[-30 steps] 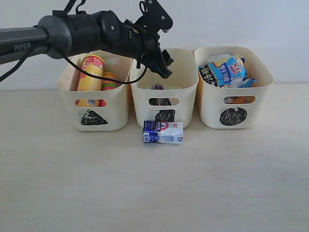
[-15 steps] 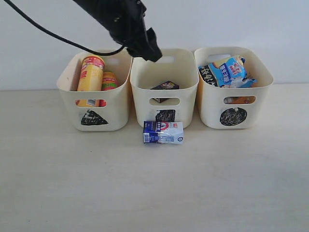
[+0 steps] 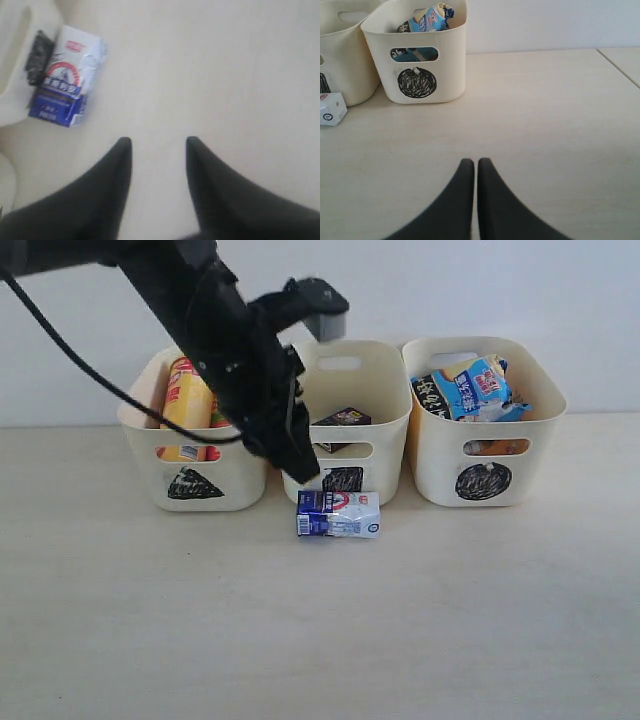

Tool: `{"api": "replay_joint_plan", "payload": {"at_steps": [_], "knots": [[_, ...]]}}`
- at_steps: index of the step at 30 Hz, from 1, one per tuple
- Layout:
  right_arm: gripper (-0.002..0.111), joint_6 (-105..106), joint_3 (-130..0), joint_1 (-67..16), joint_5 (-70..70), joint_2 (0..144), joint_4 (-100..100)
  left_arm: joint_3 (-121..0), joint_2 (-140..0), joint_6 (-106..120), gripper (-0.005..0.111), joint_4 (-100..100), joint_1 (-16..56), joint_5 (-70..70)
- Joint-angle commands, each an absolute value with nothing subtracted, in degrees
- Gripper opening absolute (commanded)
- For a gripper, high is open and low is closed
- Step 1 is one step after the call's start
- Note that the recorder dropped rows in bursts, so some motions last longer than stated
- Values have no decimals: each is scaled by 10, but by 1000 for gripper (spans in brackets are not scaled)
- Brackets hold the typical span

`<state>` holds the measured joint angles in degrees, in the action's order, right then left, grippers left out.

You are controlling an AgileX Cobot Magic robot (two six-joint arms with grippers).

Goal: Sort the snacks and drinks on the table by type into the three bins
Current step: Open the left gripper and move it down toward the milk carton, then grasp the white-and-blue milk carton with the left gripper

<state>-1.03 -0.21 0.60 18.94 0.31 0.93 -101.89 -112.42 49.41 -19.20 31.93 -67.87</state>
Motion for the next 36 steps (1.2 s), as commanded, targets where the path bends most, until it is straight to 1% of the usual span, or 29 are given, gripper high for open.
{"api": "replay_joint_plan", "payload": {"at_steps": [1, 3, 4, 10, 13, 22, 27, 33, 36], "knots": [[0, -11, 0, 11, 188, 0, 8, -962, -1155, 622, 81, -214, 329, -613], [0, -11, 0, 11, 188, 0, 8, -949, -1171, 647, 95, -216, 329, -580], [0, -11, 0, 11, 188, 0, 8, -945, -1180, 658, 97, -214, 329, -564], [0, -11, 0, 11, 188, 0, 8, -944, -1223, 666, 92, -213, 329, -454], [0, -11, 0, 11, 188, 0, 8, -944, -1239, 700, 92, -210, 329, -433], [0, -11, 0, 11, 188, 0, 8, -944, -1264, 700, 92, -188, 326, -373], [0, -11, 0, 11, 188, 0, 8, -944, -1284, 690, 92, -176, 326, -352], [0, -11, 0, 11, 188, 0, 8, -944, -1293, 650, 92, -176, 326, -280], [0, -11, 0, 11, 188, 0, 8, -944, -1293, 641, 92, -176, 326, -274]]}}
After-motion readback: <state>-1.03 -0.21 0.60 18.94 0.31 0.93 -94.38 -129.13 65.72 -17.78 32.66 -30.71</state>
